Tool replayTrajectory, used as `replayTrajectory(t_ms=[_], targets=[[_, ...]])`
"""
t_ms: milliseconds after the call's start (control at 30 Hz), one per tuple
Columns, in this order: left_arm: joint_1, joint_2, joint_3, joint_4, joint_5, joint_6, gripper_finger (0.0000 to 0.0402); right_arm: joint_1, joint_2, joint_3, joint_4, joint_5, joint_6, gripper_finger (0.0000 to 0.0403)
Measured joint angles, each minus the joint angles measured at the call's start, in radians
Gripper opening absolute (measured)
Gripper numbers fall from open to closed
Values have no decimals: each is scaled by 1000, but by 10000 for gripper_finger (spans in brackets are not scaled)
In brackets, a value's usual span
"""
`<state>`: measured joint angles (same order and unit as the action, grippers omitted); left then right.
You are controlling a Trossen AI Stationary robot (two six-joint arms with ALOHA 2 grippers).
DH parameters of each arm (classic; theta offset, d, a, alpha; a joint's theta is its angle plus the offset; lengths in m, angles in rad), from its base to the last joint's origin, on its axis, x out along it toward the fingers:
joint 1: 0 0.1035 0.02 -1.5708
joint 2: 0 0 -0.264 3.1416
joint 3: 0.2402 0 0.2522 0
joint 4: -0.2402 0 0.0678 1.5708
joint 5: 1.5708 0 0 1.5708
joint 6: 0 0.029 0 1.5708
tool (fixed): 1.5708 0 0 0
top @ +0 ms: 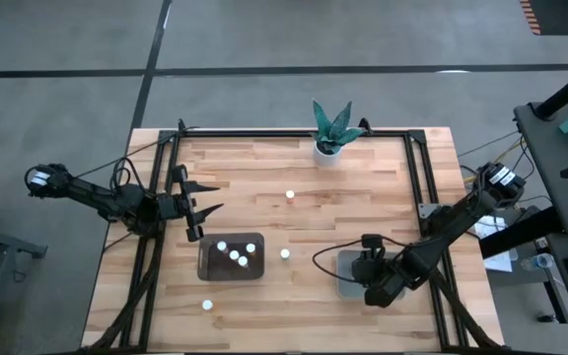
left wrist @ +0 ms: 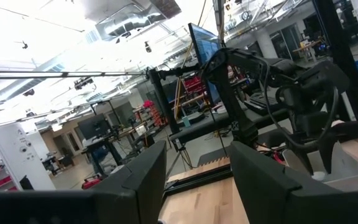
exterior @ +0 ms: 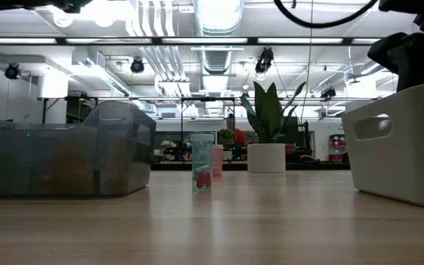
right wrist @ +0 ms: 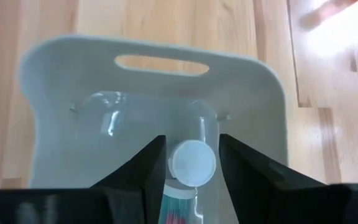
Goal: Pick and place medicine bottles into bin by pill shape (circle, oval)
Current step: Put the blue capsule bottle into the gray bin
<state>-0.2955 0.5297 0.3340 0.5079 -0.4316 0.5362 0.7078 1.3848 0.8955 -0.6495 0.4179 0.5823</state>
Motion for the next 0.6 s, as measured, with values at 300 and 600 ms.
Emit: replayTrajectory(t_ms=[300, 600], targets=[[0, 0, 0, 0, 0, 0, 162, -1, -132, 0, 5, 16, 1, 123], [0, 0, 0, 8, 0, -4, 162, -22, -272, 0, 90, 177, 30, 91]])
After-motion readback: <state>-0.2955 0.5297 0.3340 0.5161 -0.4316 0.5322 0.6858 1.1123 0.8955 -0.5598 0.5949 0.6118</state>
